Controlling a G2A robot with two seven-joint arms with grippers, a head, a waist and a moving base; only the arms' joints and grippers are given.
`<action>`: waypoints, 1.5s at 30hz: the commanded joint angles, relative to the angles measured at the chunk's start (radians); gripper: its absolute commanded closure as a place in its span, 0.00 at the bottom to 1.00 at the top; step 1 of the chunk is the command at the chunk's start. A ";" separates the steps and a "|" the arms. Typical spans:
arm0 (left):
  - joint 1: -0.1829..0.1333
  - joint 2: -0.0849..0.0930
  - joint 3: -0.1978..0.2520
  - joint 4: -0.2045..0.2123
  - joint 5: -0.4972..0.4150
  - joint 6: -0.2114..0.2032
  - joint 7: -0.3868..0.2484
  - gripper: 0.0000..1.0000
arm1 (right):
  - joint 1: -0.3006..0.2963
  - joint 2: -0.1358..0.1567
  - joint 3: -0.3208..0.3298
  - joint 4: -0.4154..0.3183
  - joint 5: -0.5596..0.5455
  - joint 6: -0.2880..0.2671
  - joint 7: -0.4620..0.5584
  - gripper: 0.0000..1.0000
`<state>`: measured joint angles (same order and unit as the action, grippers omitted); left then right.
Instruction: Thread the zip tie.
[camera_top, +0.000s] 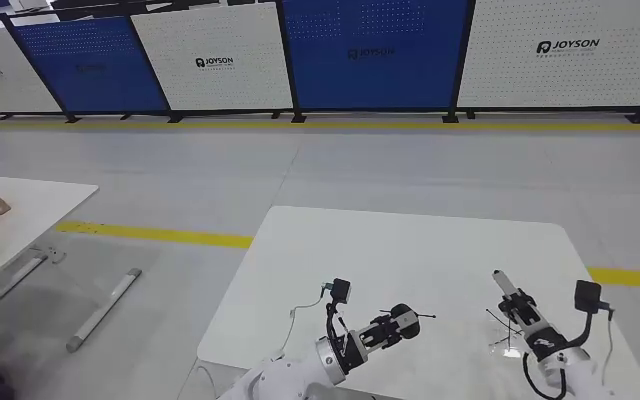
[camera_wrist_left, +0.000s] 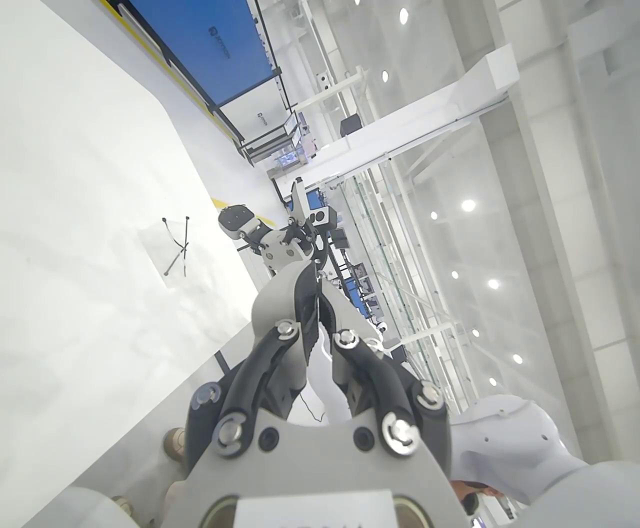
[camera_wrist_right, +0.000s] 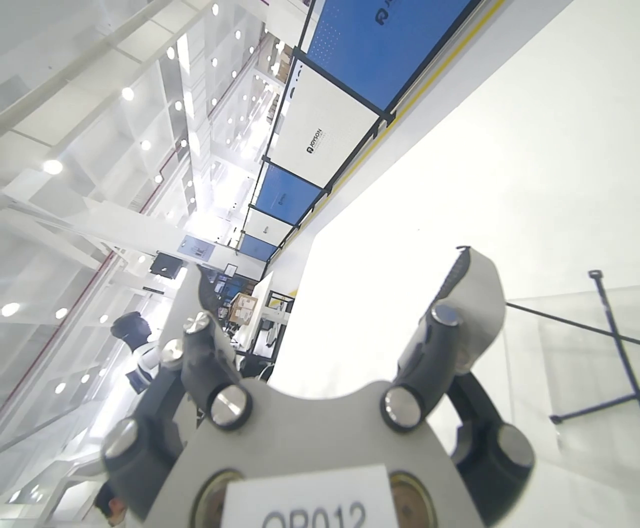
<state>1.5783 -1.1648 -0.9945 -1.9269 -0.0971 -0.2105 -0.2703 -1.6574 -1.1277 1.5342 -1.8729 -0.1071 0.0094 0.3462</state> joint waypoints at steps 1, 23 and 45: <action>0.000 0.000 0.000 0.000 0.000 0.000 0.000 1.00 | 0.014 0.009 0.034 0.002 -0.012 -0.013 0.103 0.00; 0.000 0.000 0.000 0.000 0.000 0.000 0.000 1.00 | 0.138 0.065 0.184 -0.032 -0.254 0.100 0.604 0.00; 0.000 0.000 0.000 0.000 0.000 0.000 0.000 1.00 | 0.317 0.091 -0.027 -0.053 -0.681 0.248 0.935 0.00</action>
<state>1.5783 -1.1648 -0.9945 -1.9269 -0.0971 -0.2105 -0.2703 -1.3394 -1.0364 1.5058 -1.9255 -0.7891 0.2584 1.2817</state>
